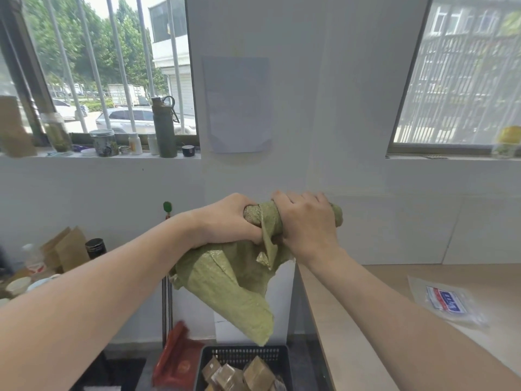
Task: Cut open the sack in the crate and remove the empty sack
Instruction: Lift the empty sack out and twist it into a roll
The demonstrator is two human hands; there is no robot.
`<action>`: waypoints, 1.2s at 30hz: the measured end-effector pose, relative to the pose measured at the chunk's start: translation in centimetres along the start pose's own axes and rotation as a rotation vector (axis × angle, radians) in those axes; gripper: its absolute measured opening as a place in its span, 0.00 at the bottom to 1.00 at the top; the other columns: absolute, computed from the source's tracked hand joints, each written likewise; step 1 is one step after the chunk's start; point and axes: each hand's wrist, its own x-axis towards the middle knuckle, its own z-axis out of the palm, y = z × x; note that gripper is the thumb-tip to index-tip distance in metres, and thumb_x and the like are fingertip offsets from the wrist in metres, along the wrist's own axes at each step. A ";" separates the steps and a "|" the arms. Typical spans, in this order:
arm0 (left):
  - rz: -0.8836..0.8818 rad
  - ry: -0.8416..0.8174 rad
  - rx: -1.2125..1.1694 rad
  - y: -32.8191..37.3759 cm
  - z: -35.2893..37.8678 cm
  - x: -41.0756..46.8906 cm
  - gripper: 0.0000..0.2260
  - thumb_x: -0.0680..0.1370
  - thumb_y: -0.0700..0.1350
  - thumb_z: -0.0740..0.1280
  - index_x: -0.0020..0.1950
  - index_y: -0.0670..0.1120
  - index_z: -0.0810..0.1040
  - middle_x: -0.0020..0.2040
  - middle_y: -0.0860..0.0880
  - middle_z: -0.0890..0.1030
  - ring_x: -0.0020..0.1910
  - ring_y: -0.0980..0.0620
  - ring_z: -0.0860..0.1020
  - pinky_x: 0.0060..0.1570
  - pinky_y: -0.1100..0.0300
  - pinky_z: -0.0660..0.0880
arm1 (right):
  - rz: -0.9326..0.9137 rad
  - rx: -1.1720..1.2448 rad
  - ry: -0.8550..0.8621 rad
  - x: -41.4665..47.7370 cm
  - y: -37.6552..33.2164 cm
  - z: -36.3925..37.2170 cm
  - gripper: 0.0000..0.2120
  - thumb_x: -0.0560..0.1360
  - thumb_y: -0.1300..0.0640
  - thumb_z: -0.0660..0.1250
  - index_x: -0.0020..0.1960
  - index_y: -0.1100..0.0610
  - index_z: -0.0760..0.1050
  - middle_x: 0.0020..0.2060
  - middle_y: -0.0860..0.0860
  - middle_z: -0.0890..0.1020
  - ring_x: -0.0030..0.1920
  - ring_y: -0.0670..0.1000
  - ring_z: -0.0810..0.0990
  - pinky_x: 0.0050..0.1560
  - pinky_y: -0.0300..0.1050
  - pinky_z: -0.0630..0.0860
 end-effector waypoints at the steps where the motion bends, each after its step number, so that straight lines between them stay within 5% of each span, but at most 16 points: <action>1: 0.018 -0.009 0.029 -0.1 0.1 -0.2 0.07 0.72 0.38 0.74 0.46 0.37 0.80 0.35 0.47 0.80 0.34 0.51 0.80 0.39 0.55 0.81 | -0.003 0.008 -0.002 0.0 0.0 0.0 0.22 0.52 0.61 0.77 0.43 0.54 0.74 0.30 0.50 0.78 0.30 0.57 0.76 0.36 0.48 0.69; 5: 0.099 0.046 0.223 -0.7 0.6 -0.7 0.16 0.68 0.48 0.77 0.52 0.48 0.78 0.41 0.53 0.83 0.38 0.53 0.82 0.44 0.51 0.83 | 0.006 0.010 -0.103 0.1 -0.1 0.0 0.17 0.54 0.63 0.71 0.39 0.53 0.70 0.26 0.48 0.75 0.27 0.56 0.74 0.34 0.45 0.63; 11: 0.140 0.404 0.985 -1.0 3.7 -1.5 0.47 0.66 0.71 0.66 0.79 0.51 0.57 0.53 0.47 0.78 0.50 0.43 0.79 0.48 0.52 0.76 | 0.102 0.067 -0.281 0.7 -0.1 -0.5 0.07 0.69 0.58 0.66 0.43 0.51 0.68 0.30 0.47 0.75 0.30 0.55 0.74 0.34 0.45 0.64; 14: 0.064 0.590 1.090 -1.3 5.2 -1.1 0.46 0.67 0.70 0.70 0.77 0.46 0.62 0.54 0.42 0.77 0.49 0.39 0.78 0.47 0.49 0.73 | 0.124 0.104 -0.320 1.0 -0.6 -1.1 0.06 0.70 0.57 0.65 0.43 0.50 0.68 0.32 0.48 0.76 0.32 0.56 0.75 0.32 0.46 0.62; 17: 0.190 0.680 1.139 -3.1 4.4 -0.1 0.36 0.60 0.55 0.81 0.65 0.44 0.75 0.38 0.42 0.77 0.33 0.41 0.77 0.33 0.52 0.70 | 0.081 0.120 -0.337 1.2 -0.3 -1.9 0.08 0.69 0.56 0.67 0.45 0.51 0.69 0.35 0.49 0.78 0.34 0.57 0.75 0.32 0.46 0.62; 21: 0.348 0.653 1.067 -4.0 3.2 0.3 0.25 0.64 0.56 0.79 0.55 0.49 0.74 0.28 0.48 0.71 0.23 0.44 0.68 0.26 0.59 0.62 | 0.010 0.127 -0.294 1.0 0.0 -1.8 0.14 0.66 0.55 0.69 0.47 0.50 0.67 0.36 0.48 0.78 0.36 0.56 0.75 0.39 0.48 0.64; 25: 0.243 0.525 0.892 -3.0 2.3 0.6 0.17 0.72 0.59 0.66 0.55 0.54 0.68 0.36 0.52 0.77 0.36 0.43 0.79 0.34 0.55 0.71 | -0.060 0.144 -0.223 0.3 0.4 -0.8 0.23 0.65 0.47 0.72 0.57 0.48 0.70 0.46 0.48 0.79 0.48 0.55 0.78 0.48 0.51 0.68; 29: 0.180 0.505 0.750 -2.6 0.9 1.2 0.11 0.69 0.56 0.66 0.49 0.55 0.73 0.37 0.53 0.78 0.39 0.44 0.78 0.38 0.54 0.74 | -0.127 0.114 -0.168 -0.4 0.4 -0.7 0.39 0.67 0.36 0.70 0.72 0.50 0.67 0.60 0.50 0.76 0.58 0.55 0.78 0.63 0.56 0.65; 32: 0.137 0.422 0.584 -2.1 0.5 1.5 0.08 0.68 0.56 0.67 0.43 0.53 0.76 0.36 0.55 0.81 0.39 0.46 0.80 0.41 0.51 0.81 | -0.093 0.082 -0.208 -0.4 0.7 -0.3 0.50 0.59 0.35 0.76 0.75 0.52 0.63 0.61 0.51 0.76 0.59 0.55 0.77 0.64 0.58 0.65; 34: 0.098 0.342 0.444 -1.8 0.4 1.6 0.07 0.69 0.53 0.69 0.39 0.51 0.77 0.34 0.54 0.82 0.37 0.49 0.81 0.40 0.52 0.81 | -0.083 0.032 -0.173 -0.3 0.9 0.1 0.46 0.56 0.40 0.78 0.70 0.52 0.68 0.55 0.51 0.78 0.53 0.56 0.78 0.59 0.55 0.67; 36: 0.050 0.229 0.286 -1.5 0.2 1.9 0.08 0.68 0.49 0.72 0.38 0.46 0.77 0.31 0.54 0.81 0.32 0.51 0.79 0.38 0.51 0.79 | -0.071 -0.007 -0.062 -0.1 0.9 0.6 0.30 0.59 0.48 0.77 0.59 0.53 0.74 0.45 0.51 0.78 0.44 0.57 0.78 0.49 0.52 0.68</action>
